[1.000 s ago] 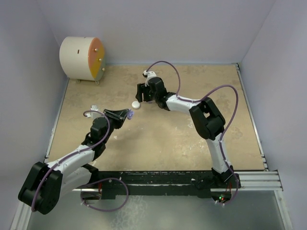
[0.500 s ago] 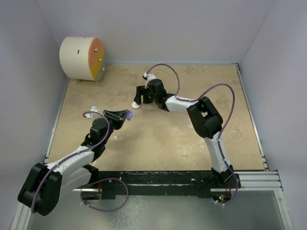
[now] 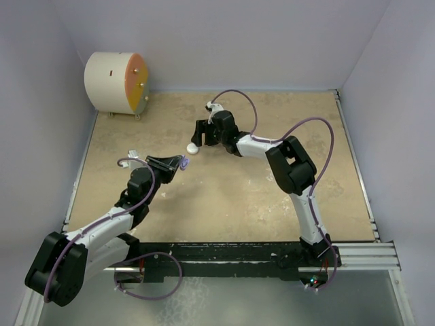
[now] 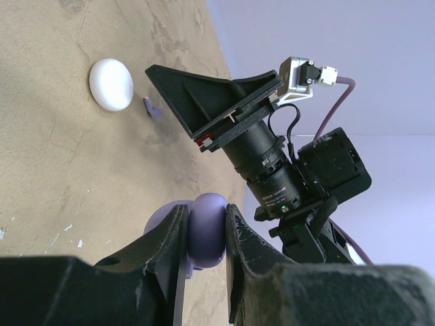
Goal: Insert the wireless bluetooth earbuds into the charging case
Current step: Pick up the earbud from the center of the board.
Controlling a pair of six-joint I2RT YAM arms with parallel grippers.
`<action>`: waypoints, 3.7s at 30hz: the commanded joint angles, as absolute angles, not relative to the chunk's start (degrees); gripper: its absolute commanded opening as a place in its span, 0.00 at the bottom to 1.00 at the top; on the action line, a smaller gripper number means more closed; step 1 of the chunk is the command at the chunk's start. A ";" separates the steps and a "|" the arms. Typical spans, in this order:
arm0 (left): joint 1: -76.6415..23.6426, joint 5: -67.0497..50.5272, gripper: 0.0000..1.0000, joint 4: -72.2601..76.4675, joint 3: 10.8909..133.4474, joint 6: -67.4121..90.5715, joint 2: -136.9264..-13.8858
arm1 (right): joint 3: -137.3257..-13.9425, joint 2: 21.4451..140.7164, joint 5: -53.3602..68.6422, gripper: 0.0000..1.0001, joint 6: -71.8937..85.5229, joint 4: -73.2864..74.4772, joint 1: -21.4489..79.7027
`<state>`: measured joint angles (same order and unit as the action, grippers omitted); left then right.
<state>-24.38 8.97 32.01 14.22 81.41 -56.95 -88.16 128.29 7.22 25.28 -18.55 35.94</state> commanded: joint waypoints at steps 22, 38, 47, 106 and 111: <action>-23.91 9.24 0.00 34.01 14.00 81.63 -55.63 | -87.91 130.39 9.76 0.77 25.93 -18.94 35.68; -23.95 8.97 0.00 34.28 14.18 81.67 -55.97 | -82.32 126.82 8.83 0.77 24.36 -18.39 35.44; -23.91 8.94 0.00 34.87 14.19 81.74 -56.73 | -81.70 124.76 7.98 0.77 22.81 -19.17 35.49; -23.92 7.56 0.00 36.64 14.01 82.09 -58.38 | -87.62 125.39 -11.02 0.49 20.59 -6.10 35.49; -23.93 7.56 0.00 36.65 13.97 82.12 -58.36 | -87.83 126.12 -11.34 0.47 20.39 -5.92 35.58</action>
<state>-24.38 7.92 33.32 14.22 81.47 -58.28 -85.97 125.32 -9.87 19.99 -6.39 35.62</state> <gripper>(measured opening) 0.228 0.480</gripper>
